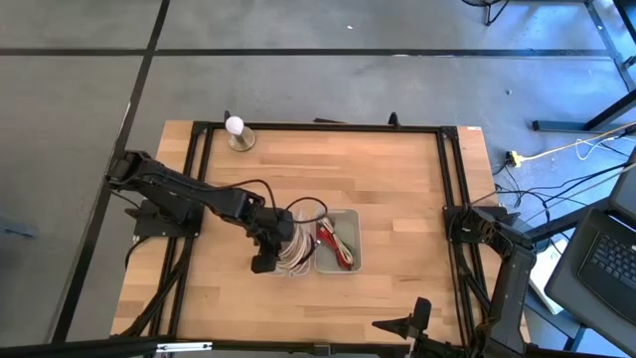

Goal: Pick & Place USB Port
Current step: Return to Home Position

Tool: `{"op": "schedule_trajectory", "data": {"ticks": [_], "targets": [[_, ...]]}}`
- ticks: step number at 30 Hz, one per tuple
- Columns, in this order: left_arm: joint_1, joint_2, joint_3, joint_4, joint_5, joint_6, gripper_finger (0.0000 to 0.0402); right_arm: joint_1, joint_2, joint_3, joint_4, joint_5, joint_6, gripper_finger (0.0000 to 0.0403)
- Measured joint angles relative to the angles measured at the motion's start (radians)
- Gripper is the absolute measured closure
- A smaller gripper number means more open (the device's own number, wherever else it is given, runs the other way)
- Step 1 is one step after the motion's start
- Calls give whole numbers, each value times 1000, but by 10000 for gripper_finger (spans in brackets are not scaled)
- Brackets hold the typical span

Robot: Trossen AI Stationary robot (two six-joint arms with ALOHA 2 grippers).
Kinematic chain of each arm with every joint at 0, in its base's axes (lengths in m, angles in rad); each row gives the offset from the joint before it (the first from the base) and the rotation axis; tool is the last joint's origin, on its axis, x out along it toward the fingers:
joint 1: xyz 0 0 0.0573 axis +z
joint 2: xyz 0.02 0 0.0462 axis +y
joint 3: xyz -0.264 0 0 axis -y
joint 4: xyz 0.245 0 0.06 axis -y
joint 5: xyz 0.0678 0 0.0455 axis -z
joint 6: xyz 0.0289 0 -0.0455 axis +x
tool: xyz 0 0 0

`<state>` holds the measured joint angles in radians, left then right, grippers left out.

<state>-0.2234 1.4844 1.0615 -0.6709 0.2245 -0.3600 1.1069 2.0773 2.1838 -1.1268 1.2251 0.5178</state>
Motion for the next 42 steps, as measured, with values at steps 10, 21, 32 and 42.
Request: {"op": "schedule_trajectory", "data": {"ticks": [10,21,32,42], "targets": [[-23,-153,0,-39,41,-61,244,0,0,0,-4,-15,10,183],[-349,-360,-27,206,-288,122,322,0,0,0,-38,-74,97,183],[-477,-356,-258,670,-557,417,399,-159,5,-37,-372,-66,272,222],[-18,-445,-275,709,-76,539,399,-436,-66,-48,-424,-161,-52,311]]}}
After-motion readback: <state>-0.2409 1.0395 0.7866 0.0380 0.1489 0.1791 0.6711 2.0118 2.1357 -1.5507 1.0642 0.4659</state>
